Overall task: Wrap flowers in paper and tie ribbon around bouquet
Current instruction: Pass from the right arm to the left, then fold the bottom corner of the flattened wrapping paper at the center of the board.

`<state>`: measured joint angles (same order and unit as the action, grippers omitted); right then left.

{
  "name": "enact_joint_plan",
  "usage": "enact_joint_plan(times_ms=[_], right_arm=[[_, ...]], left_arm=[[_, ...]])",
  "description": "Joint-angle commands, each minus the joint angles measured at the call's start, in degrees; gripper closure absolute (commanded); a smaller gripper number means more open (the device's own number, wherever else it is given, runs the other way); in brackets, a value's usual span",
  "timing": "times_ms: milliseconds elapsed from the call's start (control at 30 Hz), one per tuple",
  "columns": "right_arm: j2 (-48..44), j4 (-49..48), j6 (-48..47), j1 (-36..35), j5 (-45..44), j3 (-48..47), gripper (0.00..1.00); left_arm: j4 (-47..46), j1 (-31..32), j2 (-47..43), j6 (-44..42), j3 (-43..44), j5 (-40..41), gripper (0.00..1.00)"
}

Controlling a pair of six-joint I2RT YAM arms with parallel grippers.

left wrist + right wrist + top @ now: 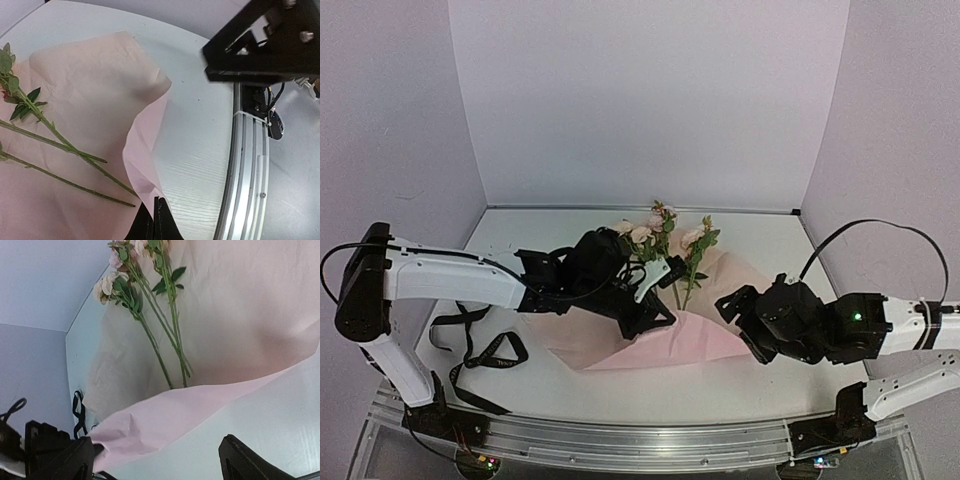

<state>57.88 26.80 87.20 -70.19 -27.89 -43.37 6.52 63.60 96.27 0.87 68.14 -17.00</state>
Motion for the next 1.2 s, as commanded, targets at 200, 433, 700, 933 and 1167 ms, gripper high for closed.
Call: enact_joint_plan(times_ms=[200, 433, 700, 933, 1167], right_arm=[[-0.63, 7.71, -34.01, 1.01, -9.80, -2.55, 0.08], [12.78, 7.13, -44.35, 3.36, -0.90, -8.98, 0.17], [18.98, -1.22, -47.03, 17.87, 19.16, -6.30, 0.15], [23.85, -10.71, -55.08, 23.85, 31.85, -6.45, 0.07], [29.85, -13.05, -57.73, 28.53, 36.23, -8.36, 0.06]], left_arm=[[9.15, -10.72, 16.40, -8.80, 18.39, -13.18, 1.00], [12.28, -14.83, 23.71, -8.15, 25.79, -18.40, 1.00], [14.22, -17.21, 26.45, -7.14, 31.87, -22.02, 0.94], [17.90, -18.98, 33.10, -6.97, 39.88, -25.97, 0.98], [19.45, -20.87, 36.46, -6.95, 42.85, -26.46, 0.98]])
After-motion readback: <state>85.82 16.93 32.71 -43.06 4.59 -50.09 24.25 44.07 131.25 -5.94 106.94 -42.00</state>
